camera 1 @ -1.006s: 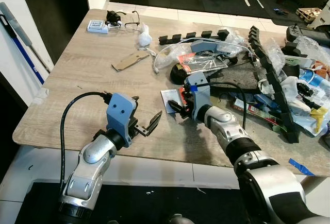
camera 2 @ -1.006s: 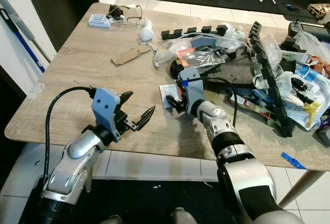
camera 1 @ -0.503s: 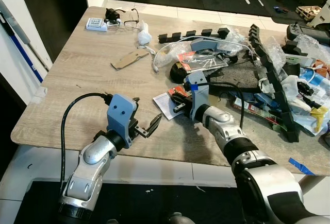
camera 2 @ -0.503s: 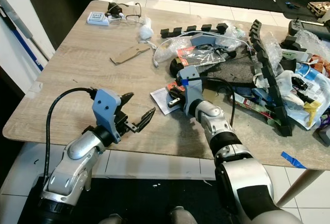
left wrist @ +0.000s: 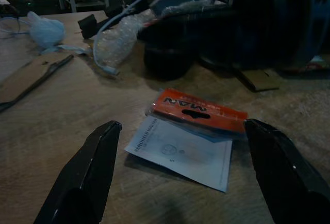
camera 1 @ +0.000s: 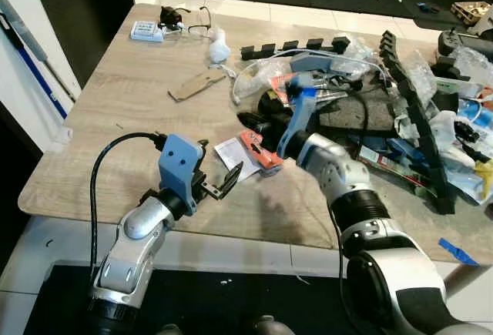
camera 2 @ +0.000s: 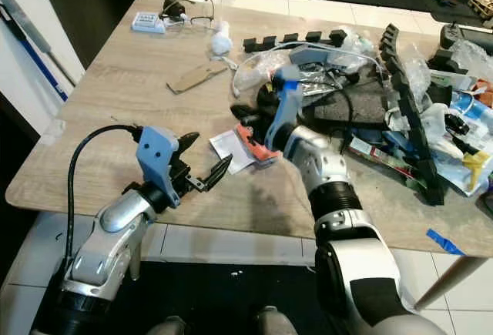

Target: Picking trash to rubbish bin

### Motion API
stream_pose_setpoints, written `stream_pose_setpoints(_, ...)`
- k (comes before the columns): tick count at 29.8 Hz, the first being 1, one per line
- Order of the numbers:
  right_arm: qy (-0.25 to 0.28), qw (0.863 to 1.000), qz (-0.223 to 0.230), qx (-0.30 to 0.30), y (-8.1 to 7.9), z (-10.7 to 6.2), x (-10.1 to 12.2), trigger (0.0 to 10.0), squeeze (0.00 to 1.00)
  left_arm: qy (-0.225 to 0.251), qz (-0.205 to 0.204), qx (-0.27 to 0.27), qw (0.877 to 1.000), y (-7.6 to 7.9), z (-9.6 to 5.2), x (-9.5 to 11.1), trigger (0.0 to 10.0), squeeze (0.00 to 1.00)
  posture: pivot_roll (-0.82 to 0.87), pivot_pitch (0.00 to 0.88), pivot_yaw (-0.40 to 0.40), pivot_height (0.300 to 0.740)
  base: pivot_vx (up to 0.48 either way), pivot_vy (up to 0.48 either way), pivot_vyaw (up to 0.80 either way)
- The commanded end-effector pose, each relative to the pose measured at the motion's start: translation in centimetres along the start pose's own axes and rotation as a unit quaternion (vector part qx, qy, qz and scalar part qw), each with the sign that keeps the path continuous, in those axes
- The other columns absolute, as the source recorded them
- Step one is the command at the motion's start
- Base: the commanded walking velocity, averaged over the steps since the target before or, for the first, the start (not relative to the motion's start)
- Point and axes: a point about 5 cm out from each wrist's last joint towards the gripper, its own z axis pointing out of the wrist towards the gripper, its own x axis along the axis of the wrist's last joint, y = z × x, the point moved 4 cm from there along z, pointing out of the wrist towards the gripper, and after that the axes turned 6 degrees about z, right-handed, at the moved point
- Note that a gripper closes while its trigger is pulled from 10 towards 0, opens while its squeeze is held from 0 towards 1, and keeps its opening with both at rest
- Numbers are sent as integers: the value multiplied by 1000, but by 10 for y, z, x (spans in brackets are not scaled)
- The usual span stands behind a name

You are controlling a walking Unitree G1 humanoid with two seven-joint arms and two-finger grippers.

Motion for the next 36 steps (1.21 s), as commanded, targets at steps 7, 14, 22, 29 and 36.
stream_pose_setpoints(7, -111, 979, -154, -72, 26, -20, -29, 2196, 827, 2, -10, -7, 1000, 3, 2, 0, 10000, 0, -2, 230, -68, 740, 0, 0, 0)
stream_pose_setpoints(14, -160, 961, -184, -130, 35, -33, -52, 10000, 1000, 3, -11, -14, 1000, 6, 3, 0, 10000, 0, -3, 229, -69, 740, 0, 0, 0)
stream_pose_setpoints(22, -150, 949, -218, -172, 41, -37, -46, 10000, 1000, 3, -15, -31, 999, 9, 3, 1, 10000, 0, 0, 229, -67, 740, 0, 0, 0)
stream_pose_setpoints(29, -87, 959, -178, -204, 38, -40, -20, 10000, 1000, -15, -42, -108, 993, 34, 5, -6, 10000, 0, -5, 230, -67, 740, 0, 0, 0)
stream_pose_setpoints(36, -67, 964, -136, -219, 41, -46, -11, 10000, 0, -67, -7, -117, 991, 38, 9, -33, 10000, 0, -12, 226, -69, 740, 0, 0, 0)
